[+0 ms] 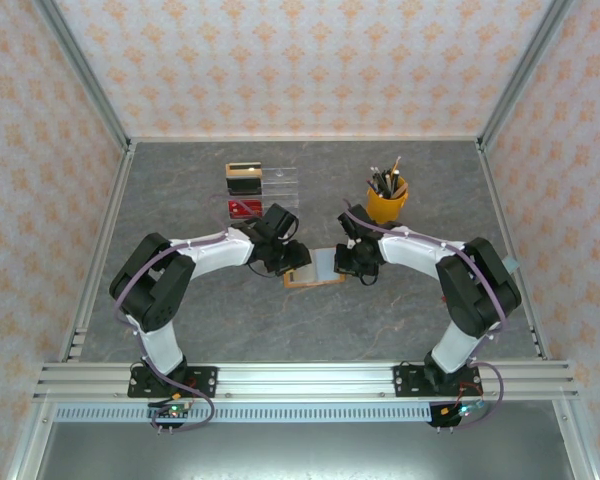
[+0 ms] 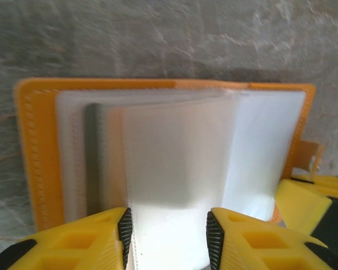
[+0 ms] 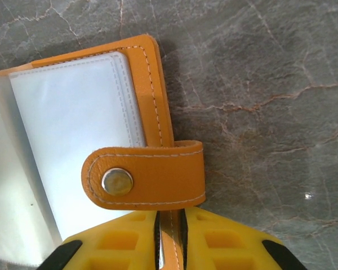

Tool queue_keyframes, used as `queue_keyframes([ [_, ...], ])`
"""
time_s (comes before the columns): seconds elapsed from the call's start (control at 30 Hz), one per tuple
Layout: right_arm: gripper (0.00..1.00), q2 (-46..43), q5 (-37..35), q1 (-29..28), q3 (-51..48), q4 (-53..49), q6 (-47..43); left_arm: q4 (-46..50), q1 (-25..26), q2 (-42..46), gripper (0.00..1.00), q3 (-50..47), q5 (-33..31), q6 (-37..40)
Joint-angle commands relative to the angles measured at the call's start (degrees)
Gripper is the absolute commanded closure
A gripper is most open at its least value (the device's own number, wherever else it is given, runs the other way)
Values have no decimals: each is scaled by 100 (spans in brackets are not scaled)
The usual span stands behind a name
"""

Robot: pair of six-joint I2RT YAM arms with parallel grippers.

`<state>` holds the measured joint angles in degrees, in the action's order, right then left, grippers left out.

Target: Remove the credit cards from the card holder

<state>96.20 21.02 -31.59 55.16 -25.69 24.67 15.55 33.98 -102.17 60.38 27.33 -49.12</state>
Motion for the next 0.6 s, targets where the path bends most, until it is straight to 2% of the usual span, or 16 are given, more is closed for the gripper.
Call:
queue_keyframes([
  [0.0, 82, 65, -89, -34, -9, -84, 37, -151, -9, -44, 56, 158, 395, 258],
  [0.1, 82, 74, -89, -34, -9, -76, 36, -301, -5, -107, 54, 167, 586, 237],
  [0.57, 82, -106, -245, -32, -58, -108, 41, -354, 28, -462, 53, 426, 560, 228],
])
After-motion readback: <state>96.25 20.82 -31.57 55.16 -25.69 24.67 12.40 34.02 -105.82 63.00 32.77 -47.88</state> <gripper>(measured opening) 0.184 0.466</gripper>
